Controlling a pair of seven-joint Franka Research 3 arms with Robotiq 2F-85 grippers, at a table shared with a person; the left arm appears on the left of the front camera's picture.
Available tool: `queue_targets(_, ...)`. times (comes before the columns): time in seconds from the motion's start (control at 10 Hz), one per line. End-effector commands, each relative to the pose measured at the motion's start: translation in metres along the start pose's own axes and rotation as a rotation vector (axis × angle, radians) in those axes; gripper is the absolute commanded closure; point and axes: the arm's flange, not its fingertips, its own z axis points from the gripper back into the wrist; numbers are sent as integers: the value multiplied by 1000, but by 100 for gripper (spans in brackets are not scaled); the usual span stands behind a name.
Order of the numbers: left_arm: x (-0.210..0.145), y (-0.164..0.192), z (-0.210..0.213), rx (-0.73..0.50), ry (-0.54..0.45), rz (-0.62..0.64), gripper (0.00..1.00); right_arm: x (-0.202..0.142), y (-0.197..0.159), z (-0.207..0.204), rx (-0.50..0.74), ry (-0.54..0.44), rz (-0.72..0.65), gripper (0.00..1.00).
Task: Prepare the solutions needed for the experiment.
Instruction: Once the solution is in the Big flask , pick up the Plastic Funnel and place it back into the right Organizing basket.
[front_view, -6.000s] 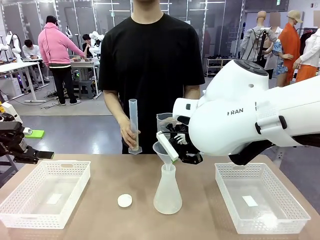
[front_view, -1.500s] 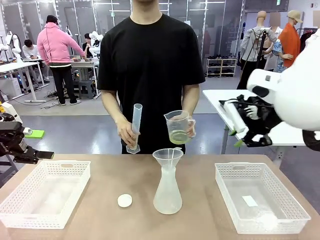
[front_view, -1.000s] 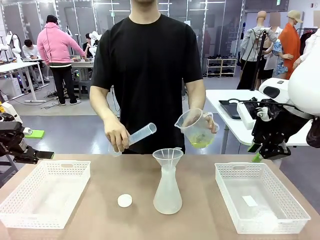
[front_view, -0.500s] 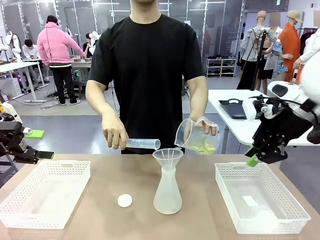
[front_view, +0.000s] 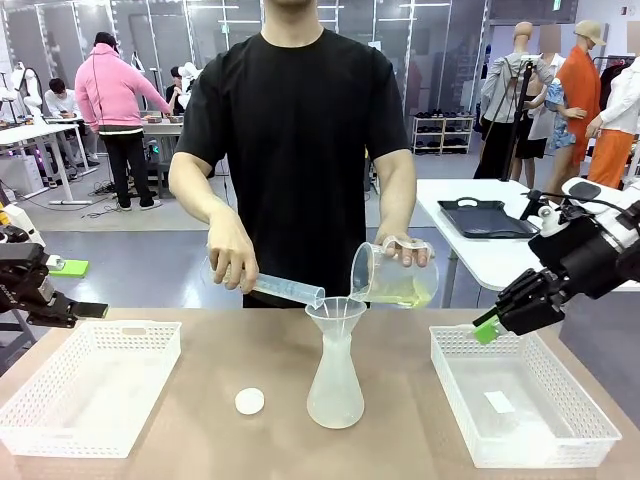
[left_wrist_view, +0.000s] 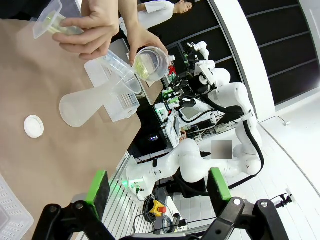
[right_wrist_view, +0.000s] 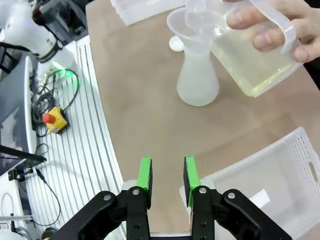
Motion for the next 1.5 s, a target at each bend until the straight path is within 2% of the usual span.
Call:
queue_targets(0.0, 2, -1, -2, -23, -12, -11, 0, 1, -3, 3, -22, 46, 53, 65)
queue_targets(0.1, 2, -1, -2, -23, -12, -11, 0, 0, 0, 0, 0, 0, 0, 65)
queue_targets(0.3, 2, -1, -2, -23, -12, -11, 0, 2, -28, -28, 261, -86, -529, 65)
queue_targets(0.5, 2, -1, -2, -23, -12, -11, 0, -9, -45, -20, 418, -109, -745, 65)
queue_targets(0.6, 2, -1, -2, -23, -12, -11, 0, -12, -53, -14, 489, -144, -784, 65)
queue_targets(0.7, 2, -1, -2, -23, -12, -11, 0, -18, -61, -11, 483, -172, -824, 65)
queue_targets(1.1, 2, -1, -2, -23, -12, -11, 0, -40, -72, -13, 657, -306, -897, 26)
queue_targets(1.2, 2, -1, -2, -23, -12, -11, 0, -44, -72, -15, 671, -316, -904, 14)
queue_targets(1.4, 2, -1, -2, -23, -12, -11, 0, -49, -73, -19, 679, -348, -918, 0)
